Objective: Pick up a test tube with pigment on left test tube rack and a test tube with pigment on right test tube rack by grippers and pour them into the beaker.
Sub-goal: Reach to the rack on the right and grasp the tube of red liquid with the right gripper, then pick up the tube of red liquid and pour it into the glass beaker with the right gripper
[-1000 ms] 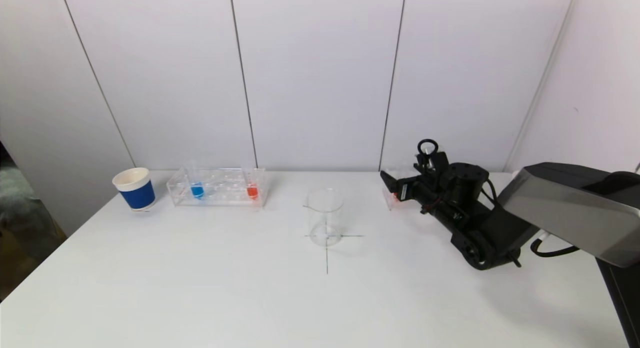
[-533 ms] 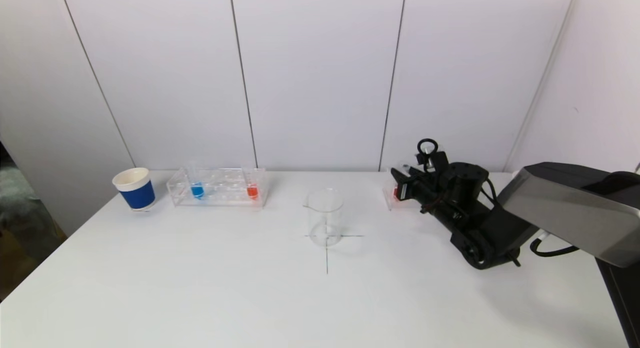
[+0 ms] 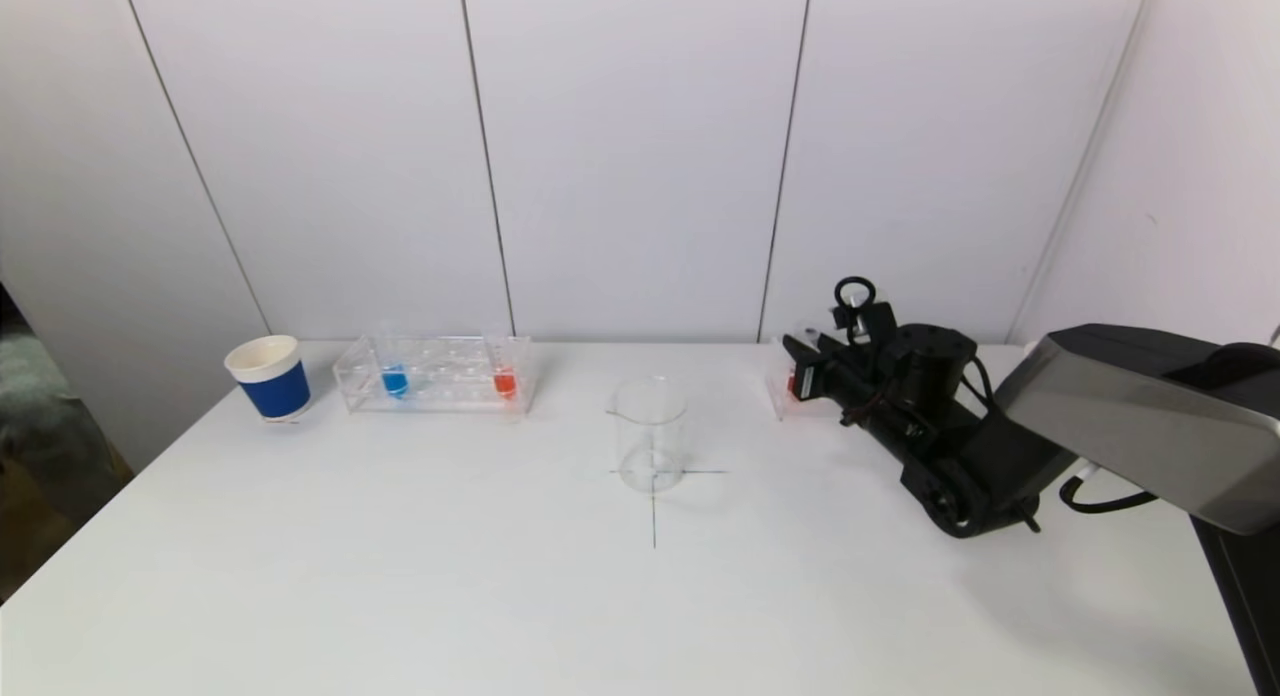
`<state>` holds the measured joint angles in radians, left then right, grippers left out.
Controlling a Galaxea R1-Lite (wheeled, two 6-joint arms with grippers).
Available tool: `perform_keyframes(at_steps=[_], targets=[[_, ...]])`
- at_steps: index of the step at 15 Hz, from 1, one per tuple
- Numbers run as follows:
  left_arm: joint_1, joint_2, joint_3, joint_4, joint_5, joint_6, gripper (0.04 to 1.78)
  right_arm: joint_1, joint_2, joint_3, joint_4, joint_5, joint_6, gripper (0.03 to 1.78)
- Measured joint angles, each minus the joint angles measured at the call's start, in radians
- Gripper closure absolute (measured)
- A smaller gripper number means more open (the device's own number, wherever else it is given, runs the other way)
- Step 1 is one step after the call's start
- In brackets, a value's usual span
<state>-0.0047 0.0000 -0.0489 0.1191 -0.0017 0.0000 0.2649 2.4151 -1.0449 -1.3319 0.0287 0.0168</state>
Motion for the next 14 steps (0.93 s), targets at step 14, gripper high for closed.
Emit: perform_keyframes(at_steps=[14], targets=[[0.000,0.000,0.000,0.000,0.000,0.000,0.06,0.001,-0.154,0.013,0.026,-0.027,-0.076,1.34]])
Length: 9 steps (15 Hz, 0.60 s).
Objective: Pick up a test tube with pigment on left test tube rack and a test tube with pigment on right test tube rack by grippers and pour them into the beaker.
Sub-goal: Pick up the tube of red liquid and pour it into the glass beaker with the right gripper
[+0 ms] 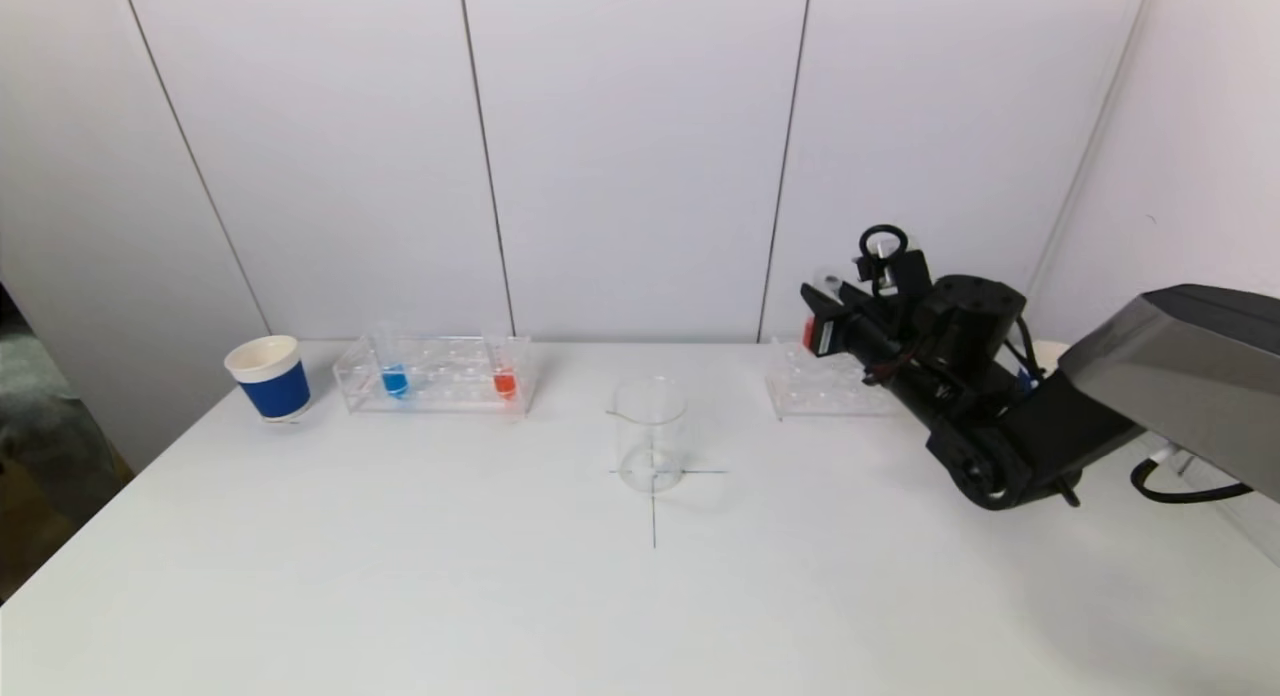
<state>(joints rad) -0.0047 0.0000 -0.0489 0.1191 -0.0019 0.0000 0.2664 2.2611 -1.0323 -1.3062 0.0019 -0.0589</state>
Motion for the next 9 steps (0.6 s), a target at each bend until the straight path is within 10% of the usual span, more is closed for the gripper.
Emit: perform_keyframes(at_steps=[9], targets=[[0.000,0.000,0.000,0.000,0.000,0.000,0.06,0.020,-0.280,-0.014,0.219,0.031,-0.125,1.34]])
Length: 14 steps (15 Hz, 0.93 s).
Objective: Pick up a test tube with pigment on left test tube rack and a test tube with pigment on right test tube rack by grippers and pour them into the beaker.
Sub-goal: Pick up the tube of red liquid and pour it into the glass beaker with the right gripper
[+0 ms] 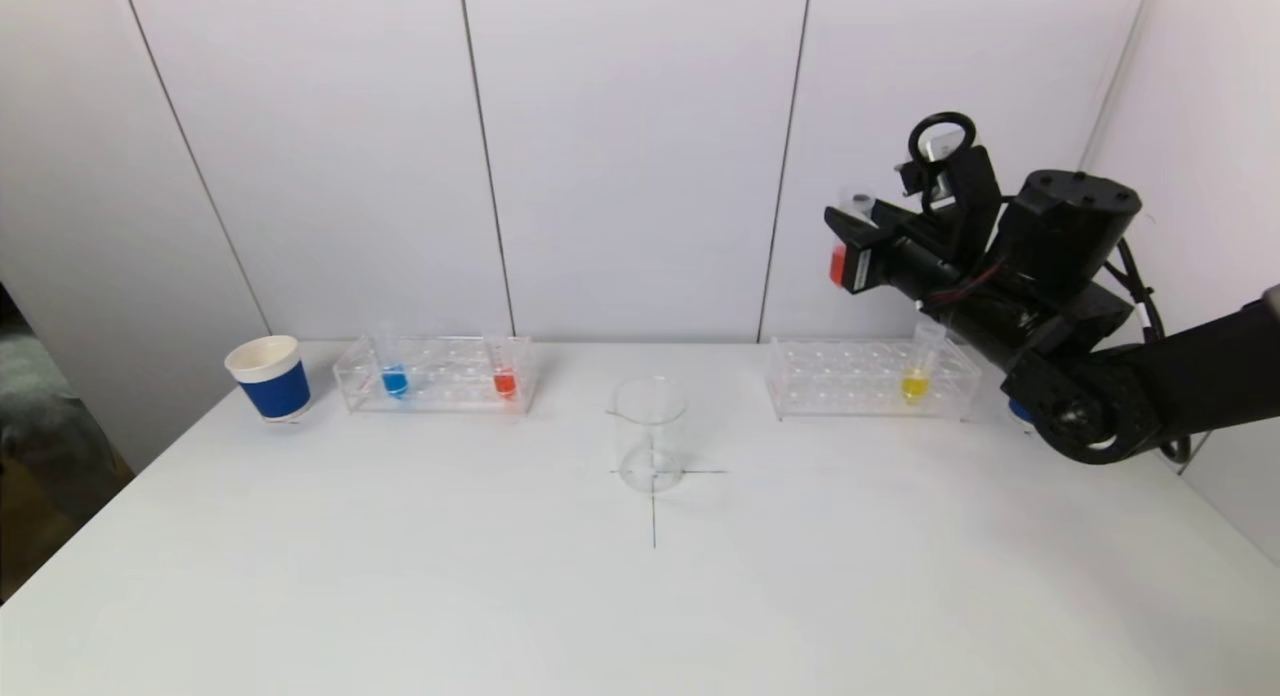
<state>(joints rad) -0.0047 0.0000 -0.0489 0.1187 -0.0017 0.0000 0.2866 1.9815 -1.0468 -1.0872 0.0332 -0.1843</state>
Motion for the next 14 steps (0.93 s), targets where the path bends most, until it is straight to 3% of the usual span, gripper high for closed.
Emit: perform_keyframes(at_steps=[4,7,14], targets=[[0.000,0.000,0.000,0.000,0.000,0.000,0.06,0.012,-0.071,-0.003,0.018,0.015,-0.179,1.34],[0.000,0.000,0.000,0.000,0.000,0.000,0.06,0.054,-0.103,0.014,0.019,0.054,-0.295,1.34],[0.000,0.000,0.000,0.000,0.000,0.000,0.06,0.242,-0.129,0.052,0.026,0.044,-0.357,1.34]])
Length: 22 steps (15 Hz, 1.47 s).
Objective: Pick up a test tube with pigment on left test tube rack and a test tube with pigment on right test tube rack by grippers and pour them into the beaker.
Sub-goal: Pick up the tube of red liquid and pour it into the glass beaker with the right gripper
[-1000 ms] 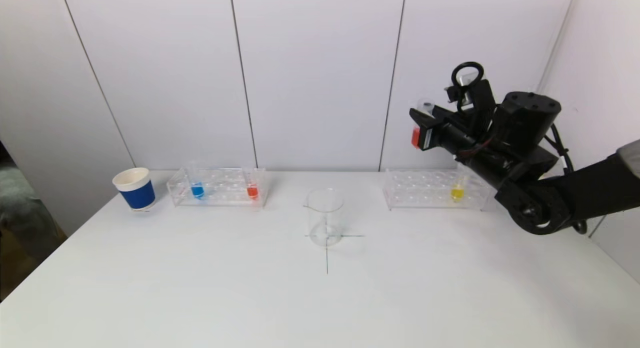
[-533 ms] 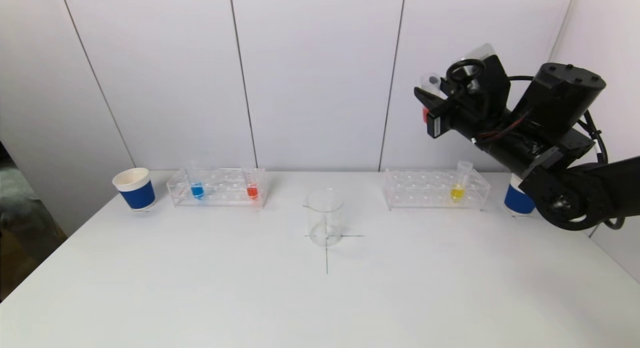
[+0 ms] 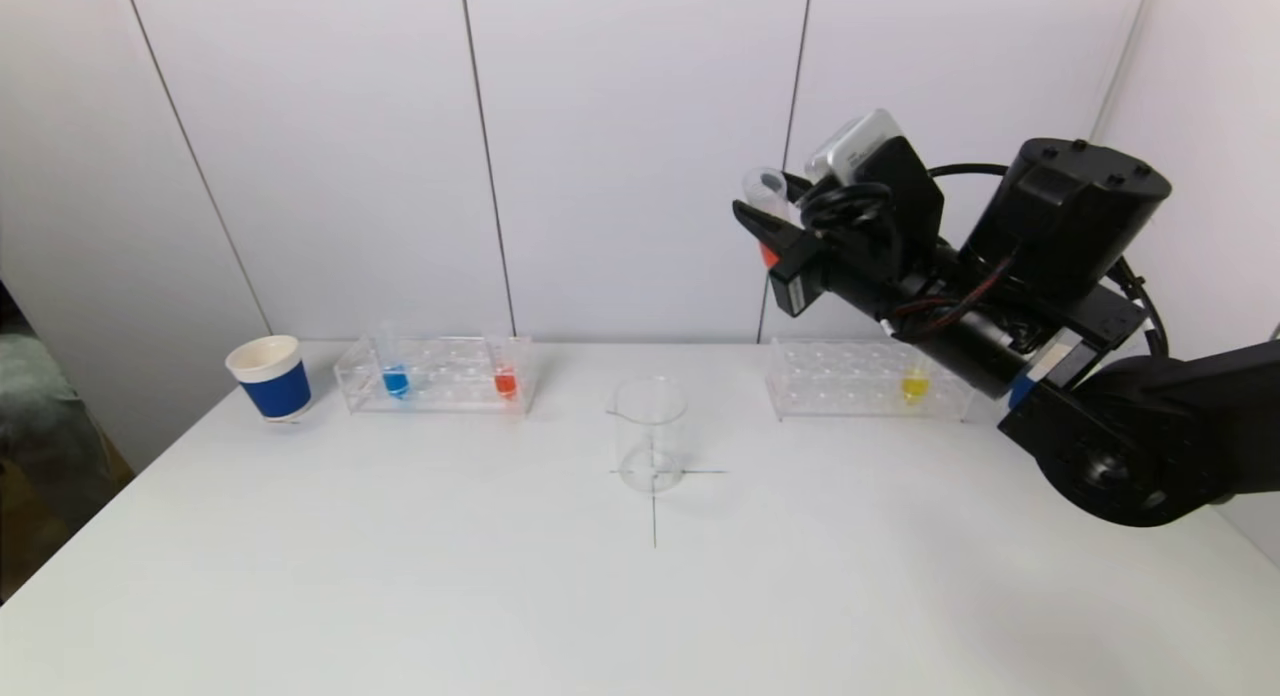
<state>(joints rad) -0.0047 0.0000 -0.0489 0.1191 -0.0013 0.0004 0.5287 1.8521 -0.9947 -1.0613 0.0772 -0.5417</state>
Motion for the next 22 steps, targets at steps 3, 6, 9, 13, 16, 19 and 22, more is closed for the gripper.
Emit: perform_keyframes(at_steps=[3,6,9,13,16,19,22], targets=[[0.000,0.000,0.000,0.000,0.000,0.000,0.06,0.043,0.014,0.020,-0.001,-0.004,-0.033,1.34],[0.000,0.000,0.000,0.000,0.000,0.000,0.06,0.045,0.043,0.047,-0.012,0.004,-0.112,1.34],[0.000,0.000,0.000,0.000,0.000,0.000,0.06,0.033,0.080,0.051,-0.028,0.010,-0.188,1.34],[0.000,0.000,0.000,0.000,0.000,0.000,0.06,0.020,0.137,0.039,-0.105,0.054,-0.240,1.34],[0.000,0.000,0.000,0.000,0.000,0.000,0.06,0.000,0.166,0.036,-0.135,0.122,-0.274,1.34],[0.000,0.000,0.000,0.000,0.000,0.000,0.06,-0.025,0.179,0.033,-0.137,0.188,-0.316,1.34],[0.000,0.000,0.000,0.000,0.000,0.000,0.06,-0.030,0.186,0.029,-0.164,0.230,-0.333,1.34]])
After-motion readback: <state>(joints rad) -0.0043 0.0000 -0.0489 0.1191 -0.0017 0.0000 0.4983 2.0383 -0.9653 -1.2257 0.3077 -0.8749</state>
